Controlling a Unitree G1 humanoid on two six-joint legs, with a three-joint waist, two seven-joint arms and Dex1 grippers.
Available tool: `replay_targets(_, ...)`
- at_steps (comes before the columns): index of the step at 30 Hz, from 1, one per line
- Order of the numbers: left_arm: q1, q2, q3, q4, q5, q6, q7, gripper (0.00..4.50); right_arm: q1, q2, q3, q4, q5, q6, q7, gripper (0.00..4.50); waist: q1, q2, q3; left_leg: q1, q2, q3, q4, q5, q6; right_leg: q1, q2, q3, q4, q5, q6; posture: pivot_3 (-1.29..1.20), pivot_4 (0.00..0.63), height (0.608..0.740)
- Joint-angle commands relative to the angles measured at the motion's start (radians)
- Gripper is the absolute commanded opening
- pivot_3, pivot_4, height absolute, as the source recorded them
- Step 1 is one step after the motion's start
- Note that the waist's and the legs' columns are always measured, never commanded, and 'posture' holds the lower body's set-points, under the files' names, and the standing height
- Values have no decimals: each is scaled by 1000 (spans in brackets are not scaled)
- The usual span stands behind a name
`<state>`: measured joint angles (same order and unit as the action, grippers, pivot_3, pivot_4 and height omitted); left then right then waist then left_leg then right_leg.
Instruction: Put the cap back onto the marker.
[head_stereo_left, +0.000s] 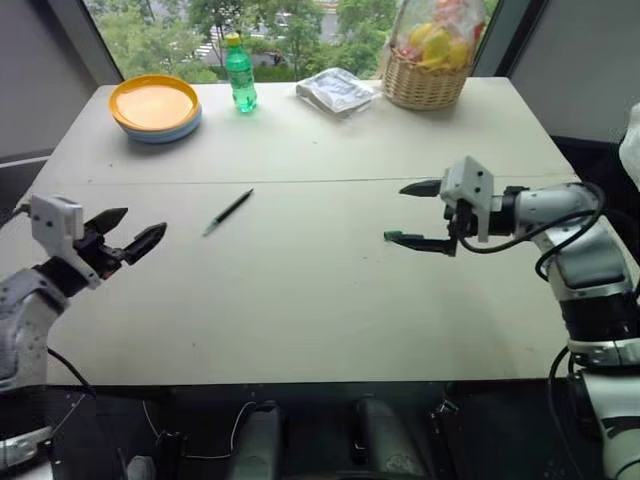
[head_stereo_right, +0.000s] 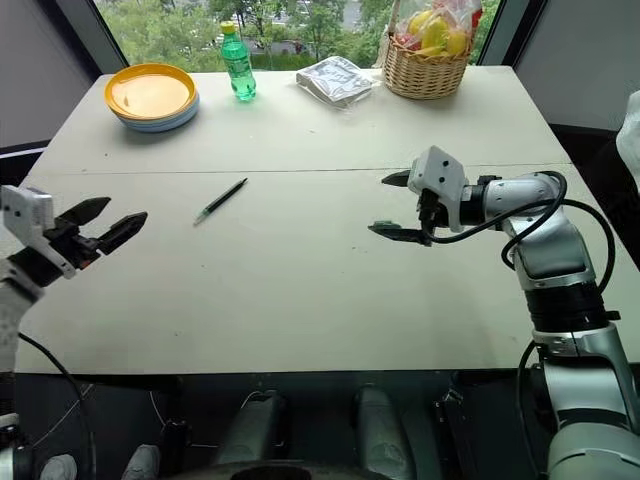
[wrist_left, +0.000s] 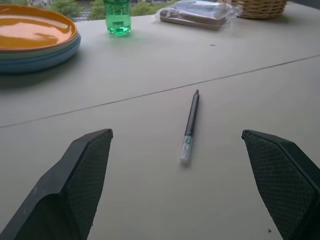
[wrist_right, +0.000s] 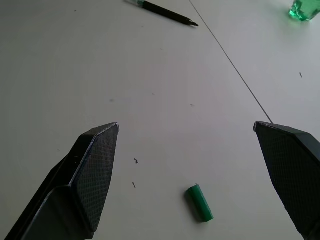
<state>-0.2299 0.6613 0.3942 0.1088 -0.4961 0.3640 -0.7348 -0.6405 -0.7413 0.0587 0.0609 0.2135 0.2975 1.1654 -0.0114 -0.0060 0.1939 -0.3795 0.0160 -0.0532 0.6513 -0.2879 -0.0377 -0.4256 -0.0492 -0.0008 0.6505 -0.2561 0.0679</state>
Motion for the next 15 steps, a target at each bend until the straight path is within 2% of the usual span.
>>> replay_targets(1,-90,-42,-56,88,48,-80,7,4377,6,13,-8,-43,16,-8,-19,4453,0,-1,0,0,0,0,0,0,0,0,0,0,0,0,0,0,150,740)
replay_targets(7,-219,-87,-159,347,171,-223,0,4377,41,32,-5,-86,24,11,-46,4453,-3,-1,0,0,0,0,1,0,-1,0,1,0,1,0,0,0,150,740)
replay_targets(15,-404,-98,-239,689,302,-366,12,4377,94,19,-20,-138,29,30,-69,4453,0,-1,-1,0,0,-1,2,1,-1,0,1,-1,3,0,0,0,150,740)
